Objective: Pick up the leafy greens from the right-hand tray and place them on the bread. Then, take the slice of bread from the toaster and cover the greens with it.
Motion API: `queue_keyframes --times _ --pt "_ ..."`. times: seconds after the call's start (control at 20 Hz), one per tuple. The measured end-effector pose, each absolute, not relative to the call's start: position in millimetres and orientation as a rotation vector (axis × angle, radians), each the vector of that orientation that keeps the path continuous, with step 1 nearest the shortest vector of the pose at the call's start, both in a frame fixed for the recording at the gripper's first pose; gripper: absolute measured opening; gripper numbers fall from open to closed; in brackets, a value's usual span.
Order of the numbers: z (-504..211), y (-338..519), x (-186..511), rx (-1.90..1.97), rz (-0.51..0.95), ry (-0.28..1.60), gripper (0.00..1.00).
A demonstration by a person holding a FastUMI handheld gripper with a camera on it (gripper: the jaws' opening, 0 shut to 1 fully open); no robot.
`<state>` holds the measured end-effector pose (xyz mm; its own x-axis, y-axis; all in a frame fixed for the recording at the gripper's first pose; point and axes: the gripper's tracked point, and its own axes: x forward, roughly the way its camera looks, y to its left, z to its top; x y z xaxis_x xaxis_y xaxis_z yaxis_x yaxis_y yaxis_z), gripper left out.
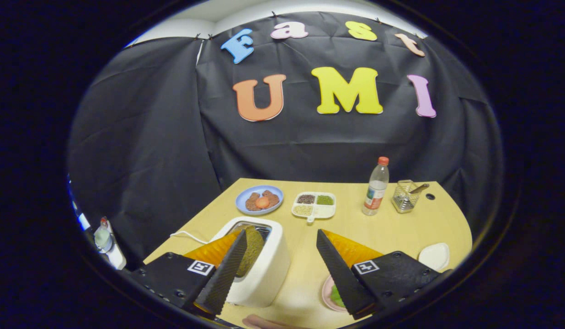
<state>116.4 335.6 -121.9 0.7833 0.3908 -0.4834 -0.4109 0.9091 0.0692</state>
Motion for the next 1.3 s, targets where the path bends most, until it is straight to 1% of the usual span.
queue_keyframes --times 0.15,0.35,0.4,0.5,0.65,0.75,0.8,0.9,1.0,1.1,1.2,1.3 --pt "-126.3 366.0 115.2 -0.046 0.452 0.52 0.96" --pt "-142.9 385.2 120.5 -0.069 0.424 0.559 0.96" --pt "-147.9 390.2 121.6 -0.069 0.421 0.567 0.94" --pt "-161.0 391.4 123.1 -0.074 0.39 0.602 0.85" --pt "-177.1 397.4 117.6 -0.077 0.383 0.674 0.53" --pt "-173.4 394.4 119.2 -0.119 0.361 0.663 0.31" --pt "-174.6 396.2 118.0 -0.14 0.358 0.657 0.28" --pt "-175.6 397.4 114.8 -0.162 0.353 0.66 0.28" --pt "-169.2 397.2 112.6 -0.186 0.349 0.652 0.15" --pt "-158.4 396.0 112.1 -0.206 0.344 0.616 0.15" --pt "-143.0 396.2 106.9 -0.207 0.344 0.588 0.08" --pt "-121.5 394.0 103.0 -0.204 0.342 0.551 0.08"
